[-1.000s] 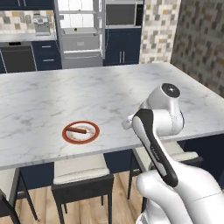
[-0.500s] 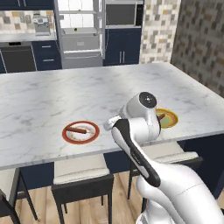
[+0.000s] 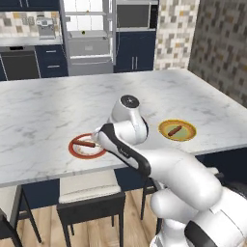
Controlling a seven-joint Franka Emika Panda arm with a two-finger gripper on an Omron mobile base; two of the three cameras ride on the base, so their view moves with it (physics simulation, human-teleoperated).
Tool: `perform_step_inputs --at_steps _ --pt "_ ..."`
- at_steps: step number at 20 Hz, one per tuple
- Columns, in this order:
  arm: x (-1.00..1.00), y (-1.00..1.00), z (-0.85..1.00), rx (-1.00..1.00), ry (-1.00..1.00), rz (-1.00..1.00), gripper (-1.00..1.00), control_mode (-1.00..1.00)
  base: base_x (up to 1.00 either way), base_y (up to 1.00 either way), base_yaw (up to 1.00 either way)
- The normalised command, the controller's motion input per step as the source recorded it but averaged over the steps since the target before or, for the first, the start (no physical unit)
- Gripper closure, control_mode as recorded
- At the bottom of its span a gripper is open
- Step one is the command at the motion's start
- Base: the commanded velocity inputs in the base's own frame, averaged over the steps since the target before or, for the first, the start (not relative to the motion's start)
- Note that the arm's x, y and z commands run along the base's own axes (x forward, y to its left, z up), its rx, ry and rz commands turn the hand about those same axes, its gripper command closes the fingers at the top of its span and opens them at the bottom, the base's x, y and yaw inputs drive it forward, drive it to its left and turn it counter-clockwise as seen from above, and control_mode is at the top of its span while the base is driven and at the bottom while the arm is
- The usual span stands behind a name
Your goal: Pick up the pear and apple from the fridge and place one fruit on each plate on the dining counter.
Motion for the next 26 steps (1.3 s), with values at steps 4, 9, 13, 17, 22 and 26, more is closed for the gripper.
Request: perform_step_inputs --at_steps 4,9,13,17,22,26 --pt "0.73 0.26 -0.48 0.03 0.00 0.00 1.00 -1.00 0.00 0.00 0.00" --pt "0.72 0.06 -0.51 0.04 0.05 0.00 1.00 -1.00 0.00 0.00 0.00" --pt "0.51 0.10 -0.17 0.00 0.18 0.00 1.00 -1.00 0.00 0.00 0.00" --pt "0.50 0.08 -0.29 0.00 0.17 0.00 1.00 -1.00 0.00 0.00 0.00" --pt "0.51 0.08 -0.40 0.00 0.03 0.00 1.00 -1.00 0.00 0.00 0.00" --pt "0.53 0.15 -0.44 0.00 0.03 -0.01 1.00 -1.00 0.00 0.00 0.00"
